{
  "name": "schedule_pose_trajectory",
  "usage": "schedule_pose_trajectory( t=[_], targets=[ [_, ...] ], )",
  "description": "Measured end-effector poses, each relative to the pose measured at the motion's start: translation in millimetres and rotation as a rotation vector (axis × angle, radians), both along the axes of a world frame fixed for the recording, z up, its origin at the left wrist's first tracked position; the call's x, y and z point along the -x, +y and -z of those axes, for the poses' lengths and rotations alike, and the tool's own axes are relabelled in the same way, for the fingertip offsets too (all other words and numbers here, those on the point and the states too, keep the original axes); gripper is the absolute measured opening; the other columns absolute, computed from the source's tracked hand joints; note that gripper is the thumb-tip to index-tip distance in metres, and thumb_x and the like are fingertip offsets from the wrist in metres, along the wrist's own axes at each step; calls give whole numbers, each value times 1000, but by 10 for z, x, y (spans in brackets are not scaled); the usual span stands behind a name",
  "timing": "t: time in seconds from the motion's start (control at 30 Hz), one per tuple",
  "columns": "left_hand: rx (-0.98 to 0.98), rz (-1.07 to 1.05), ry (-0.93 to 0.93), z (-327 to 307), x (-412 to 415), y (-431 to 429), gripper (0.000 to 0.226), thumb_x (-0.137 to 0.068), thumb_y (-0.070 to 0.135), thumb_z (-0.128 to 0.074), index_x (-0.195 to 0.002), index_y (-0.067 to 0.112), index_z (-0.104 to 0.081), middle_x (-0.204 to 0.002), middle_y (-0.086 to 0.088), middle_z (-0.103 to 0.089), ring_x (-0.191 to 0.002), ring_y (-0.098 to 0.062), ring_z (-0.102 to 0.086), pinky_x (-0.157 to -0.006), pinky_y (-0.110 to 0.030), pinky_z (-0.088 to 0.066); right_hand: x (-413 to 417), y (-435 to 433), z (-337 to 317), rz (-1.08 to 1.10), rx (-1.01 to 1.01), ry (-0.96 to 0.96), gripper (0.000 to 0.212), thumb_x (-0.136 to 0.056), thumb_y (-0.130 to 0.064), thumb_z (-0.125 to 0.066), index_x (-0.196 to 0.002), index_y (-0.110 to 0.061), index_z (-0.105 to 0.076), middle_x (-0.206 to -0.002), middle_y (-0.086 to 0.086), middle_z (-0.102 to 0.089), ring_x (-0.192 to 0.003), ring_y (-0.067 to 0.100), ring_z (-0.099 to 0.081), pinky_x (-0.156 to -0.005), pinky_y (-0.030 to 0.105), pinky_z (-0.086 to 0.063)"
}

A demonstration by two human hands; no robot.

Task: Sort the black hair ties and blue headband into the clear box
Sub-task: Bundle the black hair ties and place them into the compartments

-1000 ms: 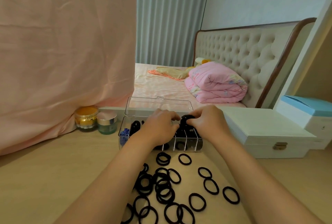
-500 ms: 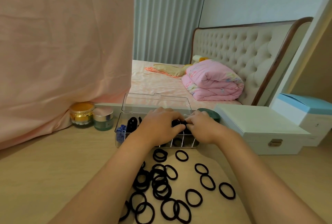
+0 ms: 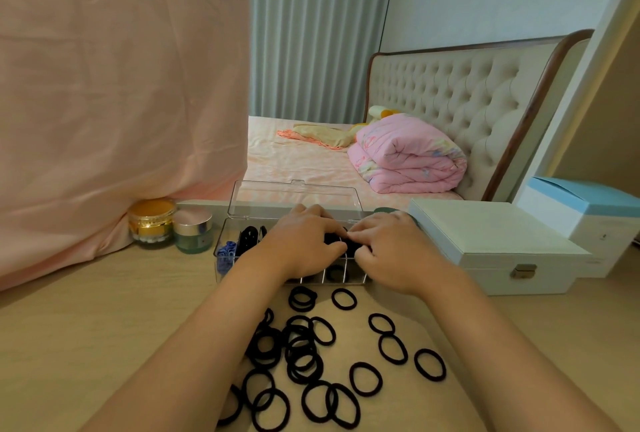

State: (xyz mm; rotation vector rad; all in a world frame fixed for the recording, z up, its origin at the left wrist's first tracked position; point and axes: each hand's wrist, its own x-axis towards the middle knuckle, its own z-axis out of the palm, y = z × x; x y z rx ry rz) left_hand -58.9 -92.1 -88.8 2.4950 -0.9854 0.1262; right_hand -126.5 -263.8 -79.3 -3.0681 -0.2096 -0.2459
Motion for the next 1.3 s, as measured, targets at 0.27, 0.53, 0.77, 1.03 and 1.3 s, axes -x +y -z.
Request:
schedule_pose_trajectory(
  t=[0.27,0.53,0.77,1.03,1.3],
  targets=[
    [-23,14,-37,-26,19,6,37,-97,43,-49,-132,37,-58,-146,8,-48,-137,-13,-33,-111,-39,-34,-30,120,70,-8,102,106,52,-101,-37,-25,-127,-26,-68,-149,-7,-50,-147,12,-26,-124,52,3],
    [-135,18,3,-9,43,2,52,-100,54,-40,-151,42,-37,-160,8,-30,-148,-15,-17,-119,-41,-17,9,-43,-37,9,-266,-99,55,-81,-31,-38,-122,-22,-74,-130,-8,-68,-112,10,-61,-102,33,-48],
    [-217,27,-1,-7,36,25,64,-99,62,-33,-157,38,-22,-165,11,-19,-151,-14,-11,-121,-41,-12,-5,33,40,-10,-150,1,49,-88,-32,-38,-119,-23,-75,-141,-8,-62,-132,5,-50,-117,40,-31],
    [-249,27,15,-59,89,11,76,-95,68,-39,-159,38,-12,-167,11,-11,-153,-15,-6,-122,-43,-10,126,-42,-281,71,-492,-147,35,-92,-12,-51,-109,-28,-77,-115,-10,-72,-98,4,-64,-85,18,-48],
    [-176,155,-154,-312,305,-88,34,-85,38,-62,-119,35,-63,-119,9,-50,-114,-13,-39,-98,-33,-40,607,0,-431,46,-278,379,50,-83,-22,-77,-128,-38,-63,-102,-9,-66,-76,-2,-60,-68,17,-50]
  ],
)
